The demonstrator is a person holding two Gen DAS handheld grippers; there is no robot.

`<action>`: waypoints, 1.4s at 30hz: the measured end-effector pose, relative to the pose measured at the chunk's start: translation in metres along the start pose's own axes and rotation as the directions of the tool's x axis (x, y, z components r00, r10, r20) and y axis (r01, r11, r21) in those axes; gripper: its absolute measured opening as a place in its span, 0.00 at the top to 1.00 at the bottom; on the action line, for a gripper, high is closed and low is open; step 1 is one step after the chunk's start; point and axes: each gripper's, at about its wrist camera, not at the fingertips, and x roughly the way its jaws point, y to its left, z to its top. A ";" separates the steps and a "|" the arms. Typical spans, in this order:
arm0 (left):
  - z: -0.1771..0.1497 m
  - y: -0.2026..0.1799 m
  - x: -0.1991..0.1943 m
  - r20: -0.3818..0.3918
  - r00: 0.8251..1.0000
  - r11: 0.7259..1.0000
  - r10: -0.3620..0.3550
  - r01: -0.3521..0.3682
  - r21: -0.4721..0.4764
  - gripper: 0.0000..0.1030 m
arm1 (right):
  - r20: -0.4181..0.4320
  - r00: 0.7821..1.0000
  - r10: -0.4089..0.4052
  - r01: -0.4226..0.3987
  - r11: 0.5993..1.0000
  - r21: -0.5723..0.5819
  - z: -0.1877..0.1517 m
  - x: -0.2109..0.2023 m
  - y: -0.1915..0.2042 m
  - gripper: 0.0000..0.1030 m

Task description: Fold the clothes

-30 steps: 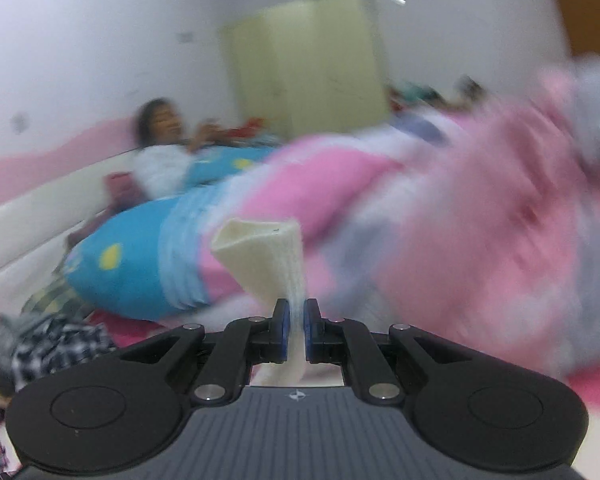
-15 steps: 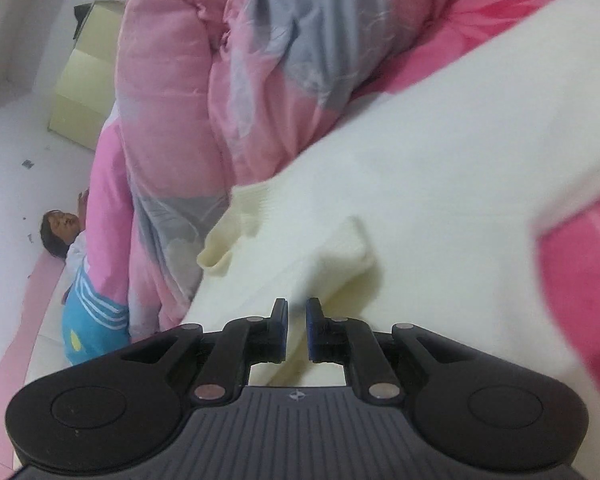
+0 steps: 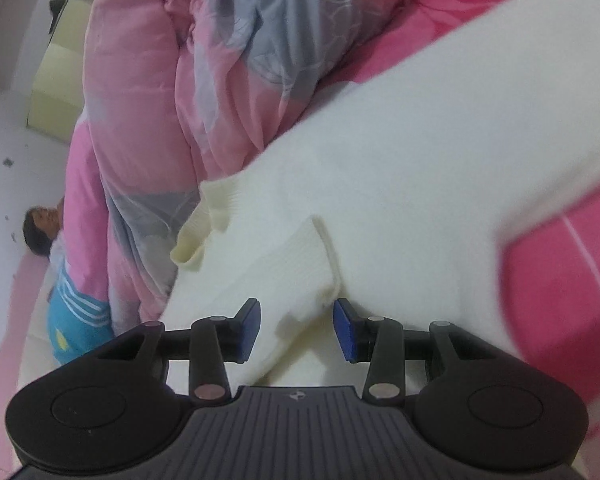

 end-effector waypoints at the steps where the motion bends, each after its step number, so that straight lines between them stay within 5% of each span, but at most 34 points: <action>1: 0.000 -0.001 0.000 0.001 1.000 1.000 0.002 -0.002 0.003 0.01 | -0.003 1.000 -0.010 0.010 1.000 -0.024 0.001 0.003 0.003 0.72; 2: 0.000 -0.001 0.000 0.001 1.000 1.000 0.003 -0.003 0.006 0.01 | -0.006 1.000 -0.020 0.019 0.999 -0.048 0.003 0.006 0.006 0.93; 9: 0.002 -0.005 0.004 -0.004 1.000 1.000 -0.010 0.010 0.009 0.01 | 0.132 0.987 0.088 -0.034 0.931 -0.363 0.032 -0.019 0.078 0.94; 13: 0.001 -0.008 0.005 -0.005 1.000 1.000 -0.013 0.013 0.021 0.01 | 0.145 0.989 0.033 0.037 0.890 -0.454 0.029 -0.012 0.079 0.94; 18: 0.000 -0.009 0.005 -0.007 1.000 1.000 -0.015 0.015 0.025 0.01 | 0.020 0.994 -0.111 0.112 0.957 -0.268 0.031 0.024 0.016 0.94; 21: 0.001 -0.008 0.005 -0.006 1.000 0.999 -0.020 0.020 0.025 0.01 | 0.088 0.996 -0.015 0.042 0.950 -0.309 0.042 0.011 0.039 0.95; 25: 0.001 -0.007 0.005 -0.009 1.000 0.999 -0.030 0.030 0.019 0.01 | 0.176 0.980 0.098 0.001 0.872 -0.489 0.044 -0.016 0.091 0.95; 27: 0.001 -0.007 0.006 -0.012 0.999 0.999 -0.035 0.035 0.018 0.01 | 0.187 0.979 0.083 0.025 0.859 -0.512 0.040 -0.018 0.086 0.95; 31: 0.000 -0.007 0.004 -0.022 0.998 0.998 -0.053 0.054 0.019 0.01 | 0.058 0.988 -0.146 0.157 0.913 -0.376 0.036 0.015 0.020 0.94; 33: 0.001 -0.005 0.002 -0.023 0.998 0.998 -0.065 0.065 0.008 0.01 | 0.036 0.995 -0.097 0.104 0.960 -0.260 0.037 0.014 -0.007 0.95; 35: 0.002 -0.003 0.000 -0.025 0.997 0.997 -0.076 0.076 -0.002 0.01 | 0.068 0.992 -0.109 0.123 0.959 -0.254 0.040 0.005 -0.003 0.90; 39: 0.003 0.000 -0.003 -0.028 0.995 0.995 -0.099 0.099 -0.024 0.01 | 0.216 0.942 -0.257 0.322 0.876 -0.359 0.041 -0.014 0.026 0.88; 42: 0.004 0.003 -0.006 -0.030 0.993 0.993 -0.116 0.115 -0.040 0.01 | 0.250 0.947 -0.199 0.299 0.831 -0.469 0.028 -0.024 0.054 0.88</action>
